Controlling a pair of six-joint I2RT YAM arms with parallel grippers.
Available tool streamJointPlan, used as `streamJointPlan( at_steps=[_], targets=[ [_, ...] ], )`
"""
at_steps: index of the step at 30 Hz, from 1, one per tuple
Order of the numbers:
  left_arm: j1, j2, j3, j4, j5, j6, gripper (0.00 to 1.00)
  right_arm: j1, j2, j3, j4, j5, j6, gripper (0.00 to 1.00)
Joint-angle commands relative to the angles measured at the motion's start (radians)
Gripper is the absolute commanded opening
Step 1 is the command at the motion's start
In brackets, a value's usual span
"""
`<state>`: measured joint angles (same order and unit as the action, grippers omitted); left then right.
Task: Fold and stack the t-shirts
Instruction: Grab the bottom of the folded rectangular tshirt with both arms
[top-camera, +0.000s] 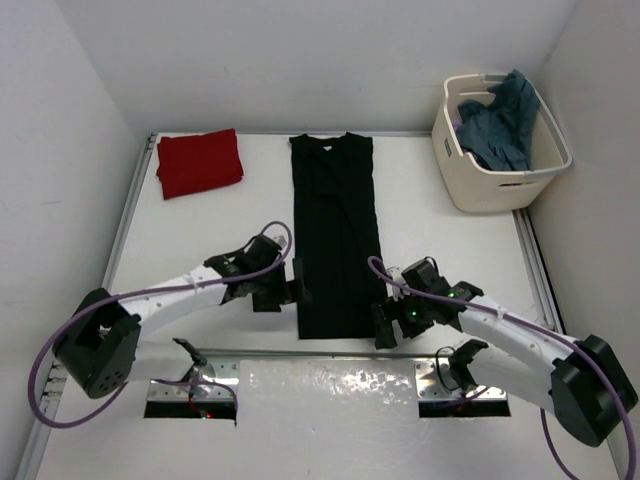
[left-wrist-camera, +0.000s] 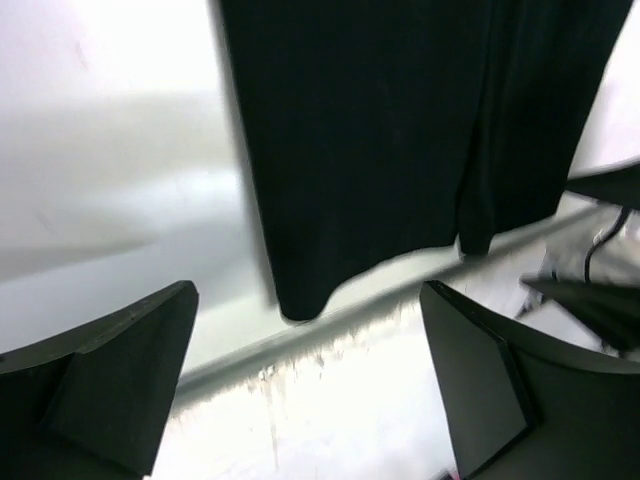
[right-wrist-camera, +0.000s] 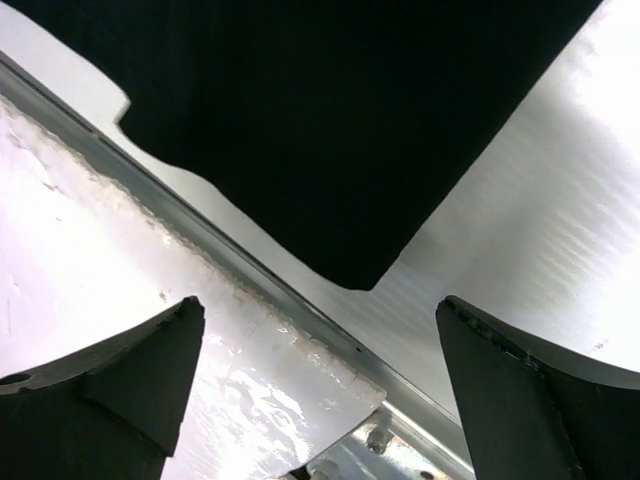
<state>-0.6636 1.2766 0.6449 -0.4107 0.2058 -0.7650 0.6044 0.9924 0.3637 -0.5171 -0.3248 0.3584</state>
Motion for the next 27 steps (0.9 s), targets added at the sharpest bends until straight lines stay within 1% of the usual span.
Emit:
streamJointPlan(
  at_steps=[1, 2, 4, 5, 6, 8, 10, 11, 14, 16, 17, 18, 20, 21, 23, 26, 27],
  targets=[
    [-0.031, -0.033, -0.083, 0.065, 0.115, -0.089, 0.92, -0.006, 0.028, -0.023, 0.083, -0.048, 0.008, 0.91],
    [-0.037, -0.023, -0.099, 0.116, 0.141, -0.094, 0.87, -0.006, 0.044, -0.025, 0.089, -0.052, 0.011, 0.90],
    [-0.060, 0.021, -0.100, 0.145, 0.158, -0.080, 0.85, -0.006, 0.057, -0.029, 0.104, -0.053, 0.024, 0.89],
    [-0.070, 0.038, -0.093, 0.147, 0.156, -0.073, 0.82, -0.008, 0.061, -0.031, 0.117, -0.048, 0.031, 0.89],
    [-0.077, 0.056, -0.082, 0.145, 0.168, -0.062, 0.75, -0.006, 0.061, -0.032, 0.124, -0.039, 0.037, 0.88],
    [-0.106, 0.098, -0.068, 0.145, 0.161, -0.050, 0.68, -0.006, 0.060, -0.042, 0.140, -0.028, 0.056, 0.86],
    [-0.113, 0.145, -0.080, 0.171, 0.171, -0.042, 0.58, -0.006, 0.063, -0.049, 0.152, -0.007, 0.068, 0.83],
    [-0.114, 0.162, -0.085, 0.199, 0.199, -0.042, 0.48, -0.006, 0.064, -0.051, 0.150, 0.009, 0.074, 0.80],
    [-0.137, 0.220, -0.088, 0.219, 0.219, -0.036, 0.39, -0.006, 0.065, -0.055, 0.146, 0.044, 0.088, 0.71],
    [-0.143, 0.254, -0.074, 0.219, 0.219, -0.025, 0.30, -0.006, 0.058, -0.065, 0.152, 0.053, 0.093, 0.67],
    [-0.145, 0.260, -0.070, 0.219, 0.222, -0.017, 0.24, -0.006, 0.057, -0.068, 0.154, 0.061, 0.094, 0.61],
    [-0.146, 0.273, -0.064, 0.219, 0.222, -0.011, 0.22, -0.006, 0.058, -0.072, 0.161, 0.085, 0.094, 0.57],
    [-0.146, 0.282, -0.044, 0.211, 0.218, -0.002, 0.06, -0.006, 0.060, -0.078, 0.181, 0.113, 0.106, 0.46],
    [-0.146, 0.291, -0.037, 0.201, 0.211, 0.006, 0.00, -0.005, 0.064, -0.078, 0.192, 0.116, 0.106, 0.36],
    [-0.146, 0.293, -0.030, 0.190, 0.208, 0.013, 0.00, -0.006, 0.077, -0.071, 0.219, 0.119, 0.106, 0.24],
    [-0.146, 0.285, 0.007, 0.179, 0.205, 0.030, 0.00, -0.006, 0.081, -0.052, 0.247, 0.141, 0.091, 0.02],
    [-0.145, 0.279, 0.048, 0.162, 0.196, 0.053, 0.00, -0.006, 0.080, -0.031, 0.258, 0.148, 0.088, 0.00]
  ],
)
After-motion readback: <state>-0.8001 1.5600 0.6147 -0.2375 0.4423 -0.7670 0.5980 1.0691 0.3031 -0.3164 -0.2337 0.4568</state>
